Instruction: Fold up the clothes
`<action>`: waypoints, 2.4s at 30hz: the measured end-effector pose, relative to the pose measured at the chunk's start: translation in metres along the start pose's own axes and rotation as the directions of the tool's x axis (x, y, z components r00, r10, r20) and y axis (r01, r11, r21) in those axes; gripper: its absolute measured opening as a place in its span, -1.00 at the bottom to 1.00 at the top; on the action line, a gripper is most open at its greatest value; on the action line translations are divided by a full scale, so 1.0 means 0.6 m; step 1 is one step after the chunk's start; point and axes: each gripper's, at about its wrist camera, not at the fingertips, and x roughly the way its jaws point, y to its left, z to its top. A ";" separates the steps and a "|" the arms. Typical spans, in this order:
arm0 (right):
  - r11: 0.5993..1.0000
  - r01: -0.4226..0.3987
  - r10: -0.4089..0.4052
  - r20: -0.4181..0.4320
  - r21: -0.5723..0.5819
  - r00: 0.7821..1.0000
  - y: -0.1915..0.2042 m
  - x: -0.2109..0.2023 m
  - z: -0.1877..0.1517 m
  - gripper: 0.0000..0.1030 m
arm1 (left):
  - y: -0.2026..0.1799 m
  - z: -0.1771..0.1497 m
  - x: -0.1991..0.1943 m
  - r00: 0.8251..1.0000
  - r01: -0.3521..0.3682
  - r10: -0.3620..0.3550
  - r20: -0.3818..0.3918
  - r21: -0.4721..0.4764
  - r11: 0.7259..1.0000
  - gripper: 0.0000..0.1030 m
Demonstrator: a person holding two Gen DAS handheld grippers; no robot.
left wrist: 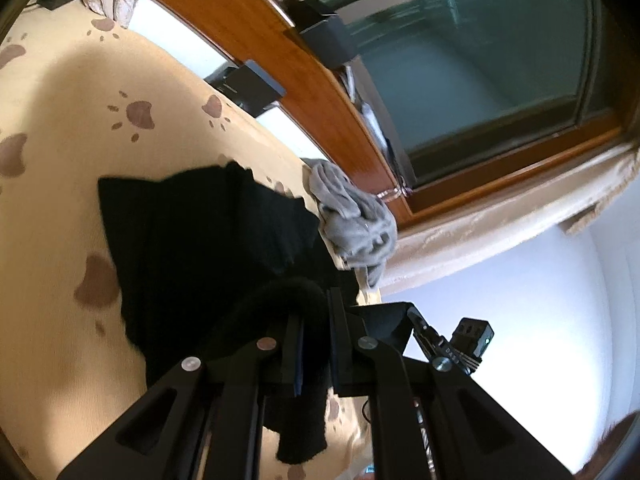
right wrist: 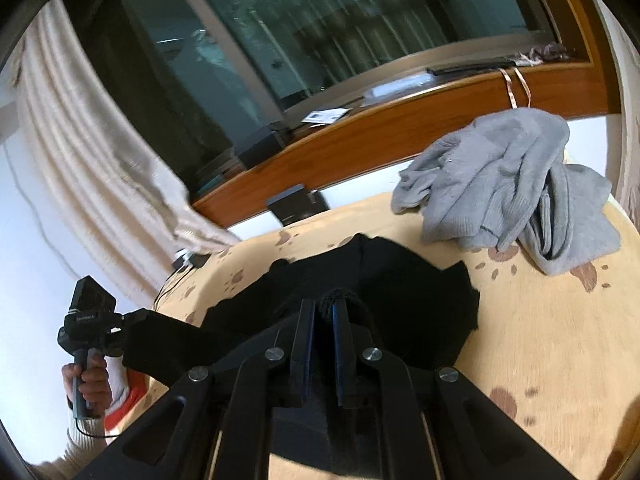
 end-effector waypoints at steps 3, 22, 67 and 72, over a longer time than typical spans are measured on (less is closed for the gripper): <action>0.999 0.018 -0.018 -0.005 0.038 1.000 -0.021 0.034 0.024 -0.83 | 0.015 0.034 0.024 1.000 -0.002 0.002 0.000 -0.027 1.000 -0.79; 0.952 0.105 -0.085 -0.084 0.287 0.993 -0.148 0.194 0.065 0.64 | 0.187 0.129 0.117 1.000 0.004 0.001 0.012 -0.371 0.929 0.04; 0.868 0.122 -0.299 -0.310 -0.481 0.903 0.104 0.246 -0.056 0.64 | -0.051 -0.024 0.228 0.911 -0.261 0.349 -0.219 0.347 0.901 0.58; 0.854 0.178 -0.331 -0.248 -0.489 0.910 0.101 0.272 -0.019 0.64 | -0.052 0.018 0.242 0.925 -0.264 0.332 -0.182 0.318 0.910 0.58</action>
